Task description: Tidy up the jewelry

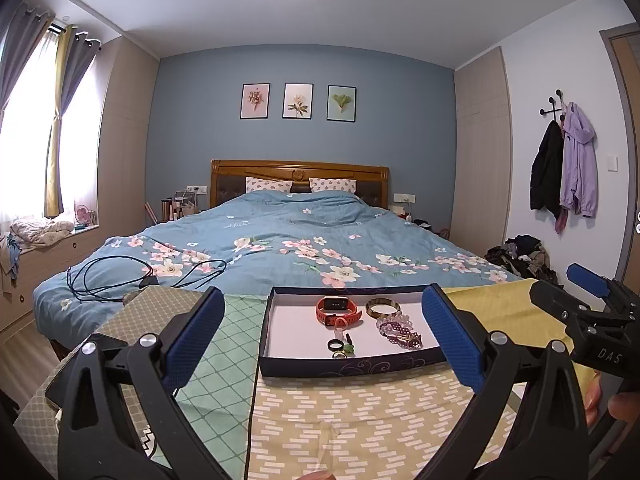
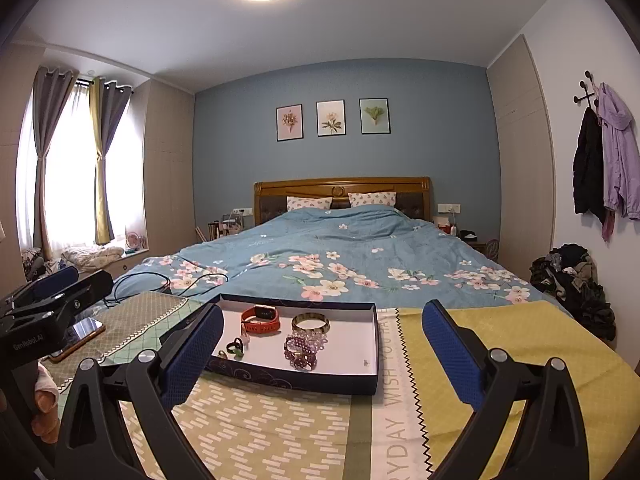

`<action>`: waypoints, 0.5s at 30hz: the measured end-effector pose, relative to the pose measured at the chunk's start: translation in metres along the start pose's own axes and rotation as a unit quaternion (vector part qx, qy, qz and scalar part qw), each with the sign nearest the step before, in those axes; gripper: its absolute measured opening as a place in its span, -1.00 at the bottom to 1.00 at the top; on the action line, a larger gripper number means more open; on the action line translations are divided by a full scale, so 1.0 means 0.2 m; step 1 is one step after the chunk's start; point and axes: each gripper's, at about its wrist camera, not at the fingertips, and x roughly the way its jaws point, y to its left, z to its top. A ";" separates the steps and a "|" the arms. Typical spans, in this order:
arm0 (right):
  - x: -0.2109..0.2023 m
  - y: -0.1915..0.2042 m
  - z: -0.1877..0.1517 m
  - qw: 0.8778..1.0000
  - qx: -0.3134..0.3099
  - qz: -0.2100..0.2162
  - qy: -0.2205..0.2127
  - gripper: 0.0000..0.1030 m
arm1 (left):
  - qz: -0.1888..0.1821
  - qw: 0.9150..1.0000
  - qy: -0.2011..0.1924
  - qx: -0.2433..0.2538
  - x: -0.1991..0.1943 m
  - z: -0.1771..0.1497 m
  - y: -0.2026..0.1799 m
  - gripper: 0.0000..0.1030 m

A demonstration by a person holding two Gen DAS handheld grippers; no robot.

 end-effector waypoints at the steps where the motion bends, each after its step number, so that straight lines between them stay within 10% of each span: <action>1: 0.00 0.00 0.00 1.000 0.000 0.000 -0.001 0.87 | 0.000 1.000 -0.001 0.000 0.00 0.00 0.00 0.89; 15: -0.01 0.00 0.00 1.000 0.002 0.001 -0.004 0.87 | -0.002 1.000 -0.001 0.003 0.00 -0.01 -0.01 0.89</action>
